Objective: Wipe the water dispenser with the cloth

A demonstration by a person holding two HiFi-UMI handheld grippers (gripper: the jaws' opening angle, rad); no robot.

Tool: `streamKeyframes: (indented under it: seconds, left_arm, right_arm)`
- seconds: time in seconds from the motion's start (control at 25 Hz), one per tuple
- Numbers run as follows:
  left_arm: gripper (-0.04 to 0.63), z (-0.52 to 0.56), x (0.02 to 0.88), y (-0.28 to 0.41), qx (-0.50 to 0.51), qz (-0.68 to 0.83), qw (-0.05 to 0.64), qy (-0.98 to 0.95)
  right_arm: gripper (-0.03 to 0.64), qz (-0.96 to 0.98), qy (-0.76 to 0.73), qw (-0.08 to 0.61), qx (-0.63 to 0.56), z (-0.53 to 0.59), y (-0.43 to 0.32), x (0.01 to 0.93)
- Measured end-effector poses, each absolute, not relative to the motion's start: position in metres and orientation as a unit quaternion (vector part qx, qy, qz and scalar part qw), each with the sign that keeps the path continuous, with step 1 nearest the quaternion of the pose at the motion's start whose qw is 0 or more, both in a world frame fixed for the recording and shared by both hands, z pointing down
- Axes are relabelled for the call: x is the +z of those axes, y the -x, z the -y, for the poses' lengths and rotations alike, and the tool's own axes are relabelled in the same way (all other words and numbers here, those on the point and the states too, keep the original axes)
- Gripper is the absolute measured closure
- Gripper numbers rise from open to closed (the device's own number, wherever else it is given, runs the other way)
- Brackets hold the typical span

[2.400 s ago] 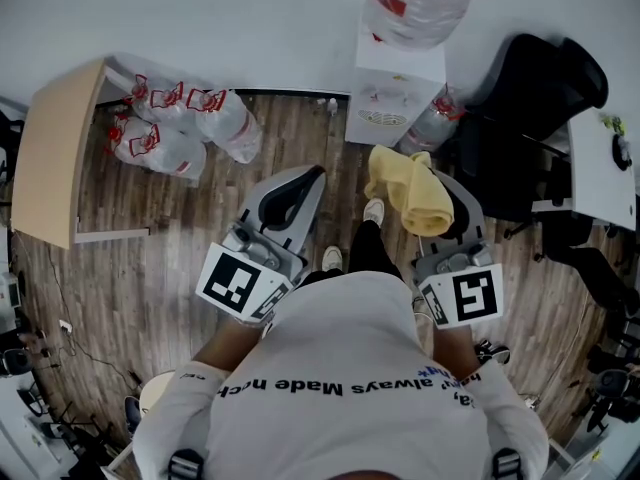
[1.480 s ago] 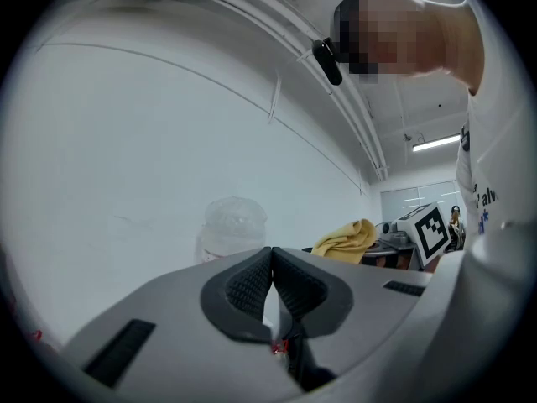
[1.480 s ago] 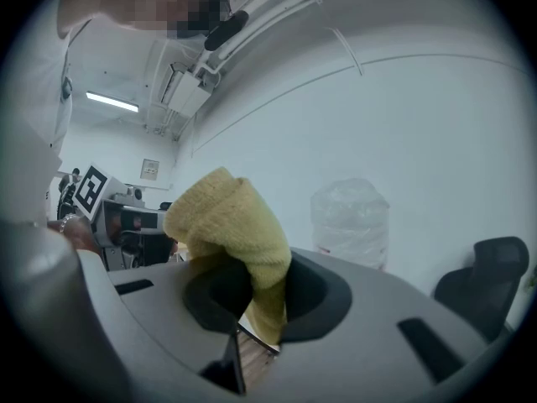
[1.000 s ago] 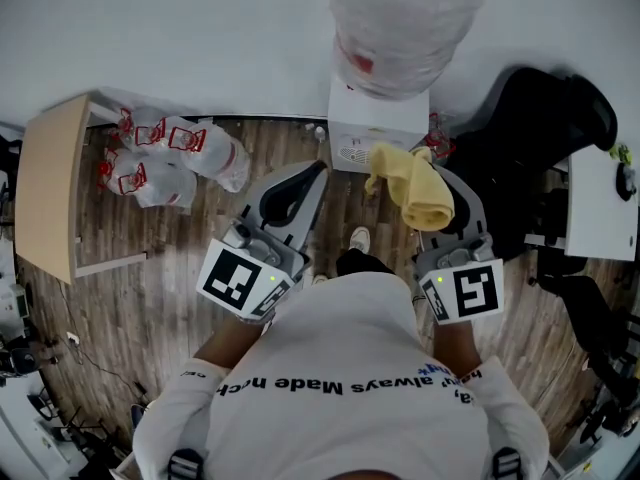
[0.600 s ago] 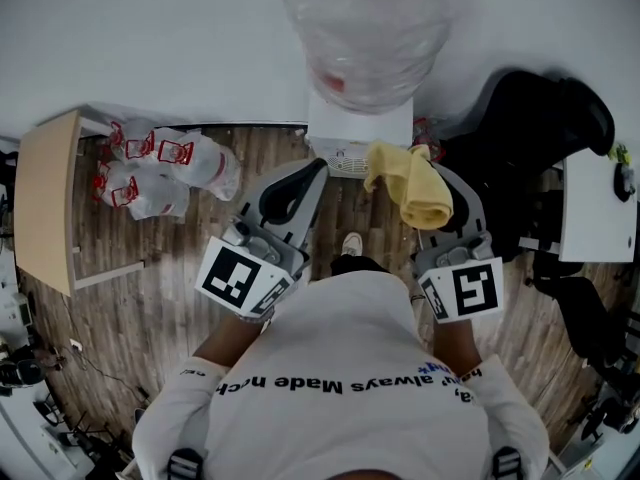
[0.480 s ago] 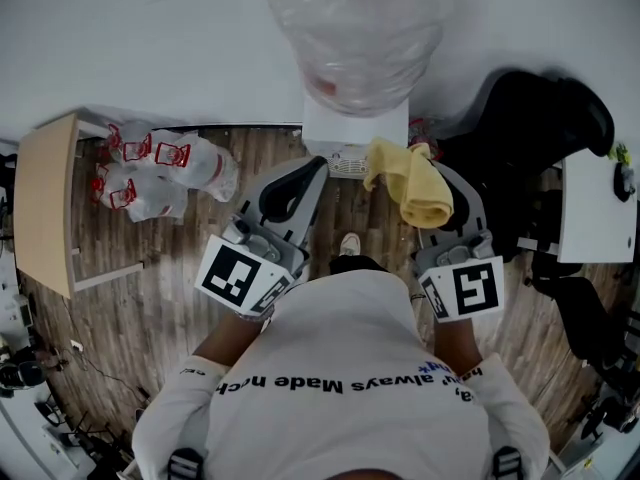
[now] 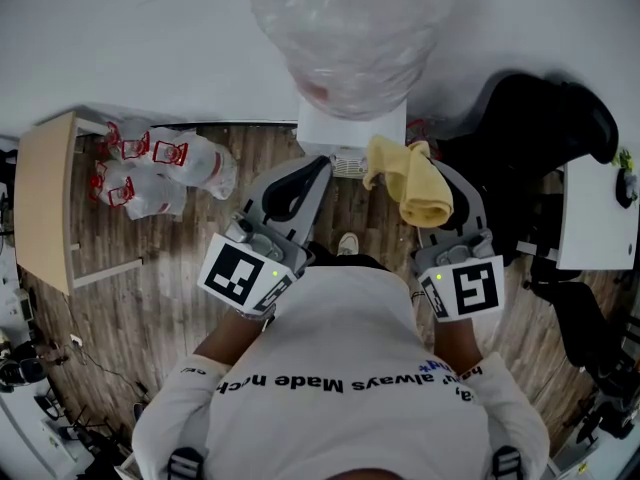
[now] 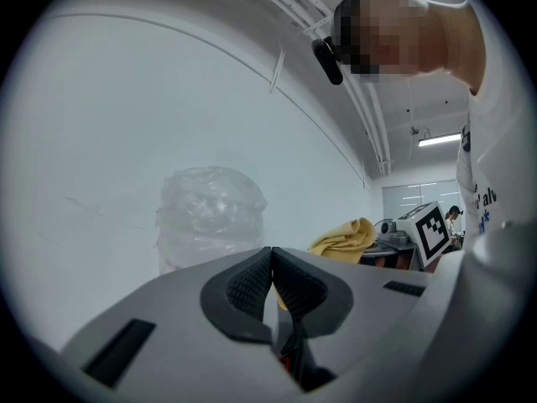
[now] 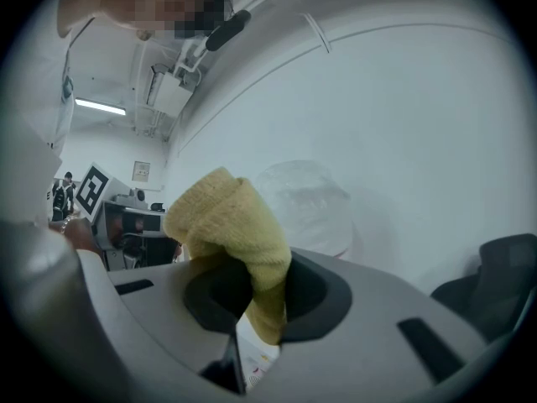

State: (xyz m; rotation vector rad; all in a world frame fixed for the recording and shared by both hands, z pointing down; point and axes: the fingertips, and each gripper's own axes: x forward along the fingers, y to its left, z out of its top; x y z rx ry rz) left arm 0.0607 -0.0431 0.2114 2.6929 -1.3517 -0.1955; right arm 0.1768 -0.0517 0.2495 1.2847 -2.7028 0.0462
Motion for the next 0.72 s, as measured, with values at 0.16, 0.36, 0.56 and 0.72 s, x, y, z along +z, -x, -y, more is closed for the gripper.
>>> streamKeyframes:
  seconds: [0.16, 0.36, 0.56, 0.72]
  left_arm:
    - [0.576, 0.046, 0.208, -0.047, -0.067, 0.453, 0.058, -0.887]
    - [0.575, 0.052, 0.211, -0.023, -0.065, 0.453, 0.061, -0.887]
    - [0.575, 0.059, 0.206, 0.01, -0.061, 0.447, 0.056, -0.891]
    - [0.576, 0.066, 0.203, 0.033, -0.066, 0.45, 0.052, -0.889]
  right_arm:
    - [0.549, 0.903, -0.424, 0.075, 0.015, 0.054, -0.164, 0.249]
    - [0.549, 0.902, -0.424, 0.072, 0.012, 0.063, -0.139, 0.246]
    - [0.549, 0.9, -0.43, 0.068, 0.011, 0.071, -0.106, 0.24]
    - [0.549, 0.9, -0.431, 0.07, 0.007, 0.075, -0.085, 0.238]
